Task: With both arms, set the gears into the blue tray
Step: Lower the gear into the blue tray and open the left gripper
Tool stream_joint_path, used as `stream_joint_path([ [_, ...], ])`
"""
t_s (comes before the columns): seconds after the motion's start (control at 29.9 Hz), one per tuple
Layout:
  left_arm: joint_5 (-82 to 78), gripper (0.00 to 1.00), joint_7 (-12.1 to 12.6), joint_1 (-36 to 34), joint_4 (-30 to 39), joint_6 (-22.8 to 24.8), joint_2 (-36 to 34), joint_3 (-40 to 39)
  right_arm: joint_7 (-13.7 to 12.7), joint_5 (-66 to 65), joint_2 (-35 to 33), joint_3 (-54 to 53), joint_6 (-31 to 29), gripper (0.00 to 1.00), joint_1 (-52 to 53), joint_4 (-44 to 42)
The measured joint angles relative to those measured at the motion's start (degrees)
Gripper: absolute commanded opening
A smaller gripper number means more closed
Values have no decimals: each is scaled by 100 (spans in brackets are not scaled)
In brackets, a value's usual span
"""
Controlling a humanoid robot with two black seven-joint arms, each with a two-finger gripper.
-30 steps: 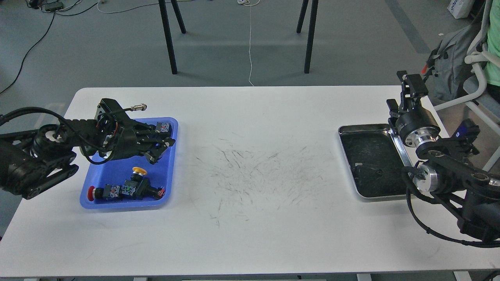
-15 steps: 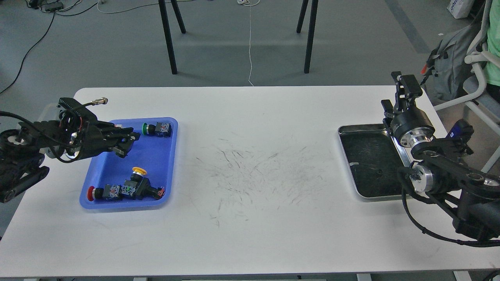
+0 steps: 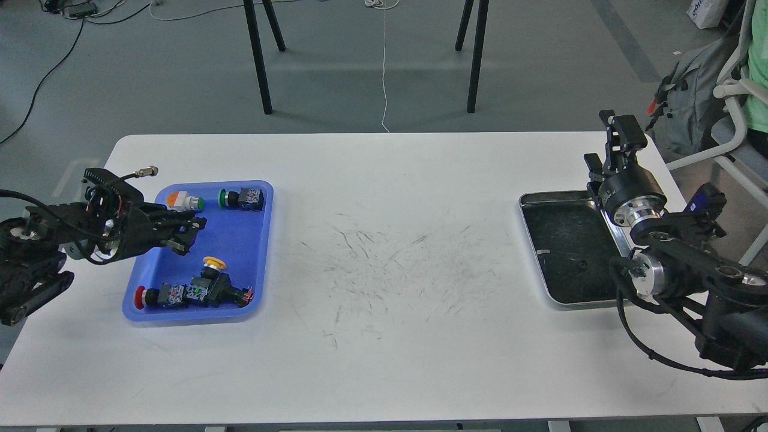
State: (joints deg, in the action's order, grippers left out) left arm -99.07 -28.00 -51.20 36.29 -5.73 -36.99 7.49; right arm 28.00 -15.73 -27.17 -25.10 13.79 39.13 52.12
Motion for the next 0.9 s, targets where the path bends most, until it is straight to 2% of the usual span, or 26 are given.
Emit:
stream_joint_path([
  [0.47, 4, 37, 0, 38, 59, -7, 1, 4, 0, -9, 0, 14, -1, 95, 33, -8],
  [0.57, 3, 44, 0, 66, 60, -8, -11, -1, 0, -13, 5, 15, 0, 95, 31, -9],
  [0.7, 107, 48, 0, 67, 96, -21, -62, -34, 0, -17, 6, 22, 1, 96, 48, -20],
  [0.9, 1197, 66, 2, -113, 165, -11, -221, -66, 0, -18, -6, 52, 2, 96, 232, -50],
])
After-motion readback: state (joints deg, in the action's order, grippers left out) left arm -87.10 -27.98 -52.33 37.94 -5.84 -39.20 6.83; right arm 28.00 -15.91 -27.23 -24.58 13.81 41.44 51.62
